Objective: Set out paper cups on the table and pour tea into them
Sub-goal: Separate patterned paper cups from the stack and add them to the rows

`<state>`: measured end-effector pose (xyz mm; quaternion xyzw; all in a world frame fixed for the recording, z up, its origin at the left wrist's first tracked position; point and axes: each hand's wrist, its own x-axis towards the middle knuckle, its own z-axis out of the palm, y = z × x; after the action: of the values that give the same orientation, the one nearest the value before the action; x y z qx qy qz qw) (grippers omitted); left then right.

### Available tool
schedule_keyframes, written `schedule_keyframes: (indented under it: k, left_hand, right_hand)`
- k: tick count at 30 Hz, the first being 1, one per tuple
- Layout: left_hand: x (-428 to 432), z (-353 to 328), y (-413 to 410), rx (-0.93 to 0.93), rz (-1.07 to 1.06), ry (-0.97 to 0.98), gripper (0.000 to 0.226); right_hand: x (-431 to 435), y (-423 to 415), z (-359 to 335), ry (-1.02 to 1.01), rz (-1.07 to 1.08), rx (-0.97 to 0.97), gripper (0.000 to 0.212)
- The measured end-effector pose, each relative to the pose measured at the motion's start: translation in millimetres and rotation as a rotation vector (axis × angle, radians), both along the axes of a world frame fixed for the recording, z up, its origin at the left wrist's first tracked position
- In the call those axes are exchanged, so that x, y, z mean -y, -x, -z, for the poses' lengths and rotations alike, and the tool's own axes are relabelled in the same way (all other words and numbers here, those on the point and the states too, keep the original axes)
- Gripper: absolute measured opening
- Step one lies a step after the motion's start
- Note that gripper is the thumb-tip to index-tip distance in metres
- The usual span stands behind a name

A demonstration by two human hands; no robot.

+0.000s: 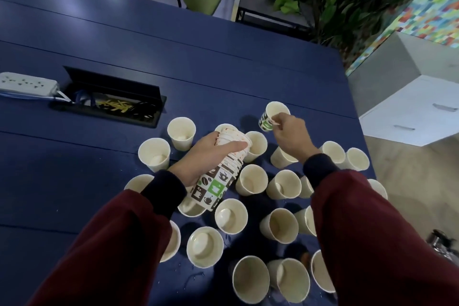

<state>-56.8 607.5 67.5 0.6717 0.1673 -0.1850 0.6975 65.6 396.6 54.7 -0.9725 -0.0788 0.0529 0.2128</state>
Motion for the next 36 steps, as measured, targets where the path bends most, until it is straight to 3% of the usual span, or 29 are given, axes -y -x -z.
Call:
schedule_keyframes:
  k: [3,7,11,15,19,22,32,36]
  left_hand:
    - [-3.3,3.0,-4.4,-0.046,-0.031,0.022,0.067]
    - [-7.4,4.1,-4.5,-0.062,-0.066,0.039,0.056]
    - [-10.9,3.6,-0.1,-0.076,-0.025,0.029,0.051]
    - [-9.4,-2.5,7.7,-0.012,0.010,-0.046,0.040]
    - [1.3,-12.5,21.5,0.070,0.079,-0.176,0.038]
    - [12.0,-20.9,38.4,0.129,0.143,-0.247,0.034]
    - [50.4,-41.7,115.9,0.283,0.207,-0.739,0.048]
    - [53.3,-36.5,146.5,0.269,0.182,-0.754,0.061]
  right_hand:
    - [-8.4,-4.7,11.5,0.017,0.021,-0.154,0.036]
    - [-15.5,-8.4,16.0,0.079,-0.032,-0.261,0.035]
    - [-13.1,-5.9,10.2,0.132,-0.025,-0.150,0.033]
    - [-15.2,25.5,-20.2,-0.068,0.079,0.050,0.032]
    - [-24.4,90.1,-54.4,-0.372,-0.044,-0.022,0.022]
    - [-26.6,134.1,-65.5,-0.399,-0.124,-0.048,0.029]
    - [10.5,204.3,-70.8,-0.400,-0.038,0.064,0.028]
    - [30.8,224.6,-65.1,-0.485,0.022,0.123,0.024]
